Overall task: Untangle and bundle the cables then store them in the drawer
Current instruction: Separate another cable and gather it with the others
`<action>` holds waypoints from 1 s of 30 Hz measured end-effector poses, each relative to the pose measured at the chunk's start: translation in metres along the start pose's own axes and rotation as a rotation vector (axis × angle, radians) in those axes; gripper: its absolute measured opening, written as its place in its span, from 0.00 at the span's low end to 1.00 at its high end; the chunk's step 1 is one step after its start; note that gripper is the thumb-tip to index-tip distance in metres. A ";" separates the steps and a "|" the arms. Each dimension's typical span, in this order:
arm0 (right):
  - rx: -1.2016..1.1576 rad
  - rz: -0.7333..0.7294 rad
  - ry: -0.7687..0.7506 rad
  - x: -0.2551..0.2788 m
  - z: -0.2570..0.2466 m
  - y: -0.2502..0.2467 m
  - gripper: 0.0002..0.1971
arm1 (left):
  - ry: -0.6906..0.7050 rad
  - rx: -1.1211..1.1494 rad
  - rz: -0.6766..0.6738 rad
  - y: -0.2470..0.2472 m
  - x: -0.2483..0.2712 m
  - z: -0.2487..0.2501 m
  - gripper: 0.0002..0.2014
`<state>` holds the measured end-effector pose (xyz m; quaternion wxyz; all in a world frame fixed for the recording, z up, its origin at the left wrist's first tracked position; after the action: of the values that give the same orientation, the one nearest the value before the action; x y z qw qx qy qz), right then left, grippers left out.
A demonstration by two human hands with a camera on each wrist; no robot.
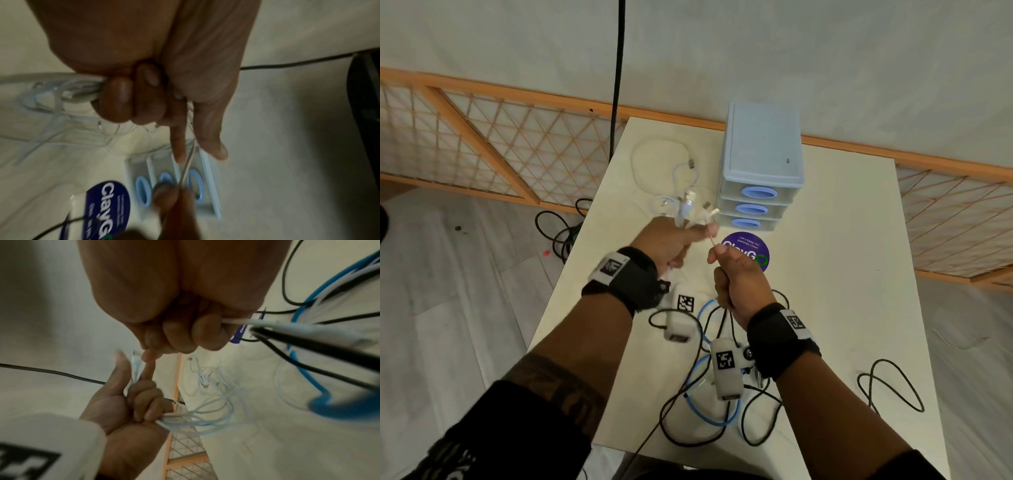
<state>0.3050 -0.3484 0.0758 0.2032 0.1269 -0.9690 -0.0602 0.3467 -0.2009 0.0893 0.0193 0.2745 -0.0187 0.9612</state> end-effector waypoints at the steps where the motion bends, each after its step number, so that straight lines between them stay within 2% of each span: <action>1: -0.001 0.000 0.004 -0.002 -0.002 0.000 0.16 | 0.017 -0.006 -0.030 0.010 0.004 -0.001 0.16; 4: 0.023 -0.008 -0.007 -0.003 -0.002 0.000 0.16 | 0.077 0.000 0.074 0.010 0.002 -0.002 0.20; 9: 0.060 -0.044 0.005 0.001 0.010 0.002 0.16 | 0.141 0.155 0.416 -0.042 0.002 0.013 0.15; 11: 0.078 -0.034 0.015 0.004 0.014 0.000 0.16 | 0.143 0.168 0.450 -0.053 -0.001 0.014 0.15; 14: -0.051 0.029 0.096 0.002 0.024 -0.007 0.12 | 0.068 0.115 0.379 -0.048 -0.004 0.007 0.20; 16: -0.065 0.083 0.111 -0.002 0.024 -0.014 0.10 | 0.032 0.068 0.415 -0.051 -0.001 -0.001 0.24; 18: 0.085 0.171 0.057 -0.009 0.017 -0.024 0.12 | 0.078 0.068 0.531 -0.063 0.006 -0.004 0.26; 20: 0.297 0.276 0.028 -0.017 0.013 -0.036 0.13 | 0.152 0.132 0.586 -0.069 0.011 -0.003 0.23; 22: 0.449 0.320 0.052 -0.027 0.015 -0.041 0.11 | 0.173 0.168 0.557 -0.069 0.013 0.002 0.21; 25: 0.556 0.304 0.139 -0.044 0.021 -0.035 0.08 | 0.124 0.203 0.467 -0.061 0.004 0.000 0.27; 28: 0.447 0.265 0.137 -0.066 0.011 -0.019 0.06 | 0.109 0.284 0.331 -0.047 0.000 -0.005 0.30; 30: 0.387 0.189 0.061 -0.087 -0.008 -0.004 0.09 | 0.105 0.293 0.254 -0.038 0.001 -0.007 0.32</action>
<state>0.3866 -0.3295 0.0497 0.2092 0.0738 -0.9634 0.1503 0.3444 -0.1628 0.0848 -0.1411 0.2191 0.0877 0.9614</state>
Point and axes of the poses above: each hand's wrist, its own x-axis away from the middle knuckle, its own y-axis out of the palm, z = x × y, the point moved 9 cm from there along -x, towards the middle knuckle, and after that the axes turned 4 degrees about -z, right-handed, at the moved point
